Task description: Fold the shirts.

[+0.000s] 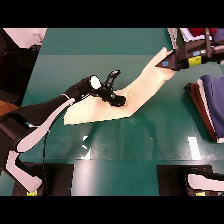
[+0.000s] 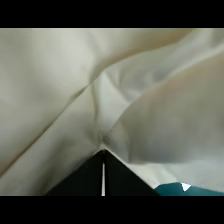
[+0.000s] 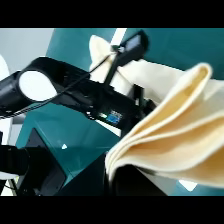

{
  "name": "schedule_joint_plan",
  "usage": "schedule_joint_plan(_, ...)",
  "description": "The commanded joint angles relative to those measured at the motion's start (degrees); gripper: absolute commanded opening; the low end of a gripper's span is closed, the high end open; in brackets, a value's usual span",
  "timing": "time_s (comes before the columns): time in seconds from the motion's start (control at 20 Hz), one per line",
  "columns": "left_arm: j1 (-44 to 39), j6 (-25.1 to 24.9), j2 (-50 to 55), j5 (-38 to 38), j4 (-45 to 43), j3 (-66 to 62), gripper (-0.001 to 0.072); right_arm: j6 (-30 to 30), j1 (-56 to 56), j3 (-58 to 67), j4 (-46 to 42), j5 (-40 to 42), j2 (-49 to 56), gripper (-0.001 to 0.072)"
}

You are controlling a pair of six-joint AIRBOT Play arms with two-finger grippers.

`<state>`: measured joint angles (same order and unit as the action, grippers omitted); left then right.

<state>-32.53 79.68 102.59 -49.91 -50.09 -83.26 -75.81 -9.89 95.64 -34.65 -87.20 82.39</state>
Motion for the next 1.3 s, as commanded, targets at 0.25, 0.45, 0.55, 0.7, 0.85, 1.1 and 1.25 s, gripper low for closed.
schedule_joint_plan(0.25, 3.0, -0.1, 0.0, -2.2, -0.9, -2.1, 0.0024, -0.6, -11.9, 10.6, 0.1, 0.2, 7.3, 0.0013)
schedule_joint_plan(0.45, 10.3, 1.2, -7.1, -5.7, -10.3, -2.6, 0.0023, -0.6, -16.6, 14.1, 0.2, 1.1, 11.3, 0.0013)
schedule_joint_plan(0.55, 15.5, 1.1, -12.2, -8.2, -15.6, -2.6, 0.0024, 0.1, -19.9, 16.4, 0.2, 3.4, 14.1, 0.0014)
schedule_joint_plan(0.7, 23.7, 0.9, -19.8, -11.1, -19.5, -2.6, 0.0025, 1.6, -26.2, 20.6, 0.2, 9.0, 19.4, 0.0014)
schedule_joint_plan(0.85, 30.8, 0.9, -26.5, -11.4, -20.8, -2.6, 0.0025, 4.4, -34.0, 22.8, 0.2, 18.4, 25.4, 0.0057)
schedule_joint_plan(1.1, 37.1, 0.9, -31.9, -11.5, -20.7, -2.6, 0.0025, 11.7, -43.2, 22.8, 0.6, 33.7, 31.8, 0.0410)
schedule_joint_plan(1.25, 37.2, 0.9, -32.0, -13.5, -20.7, -2.6, 0.0025, 11.6, -42.0, 22.8, 0.0, 27.0, 31.8, 0.0401)
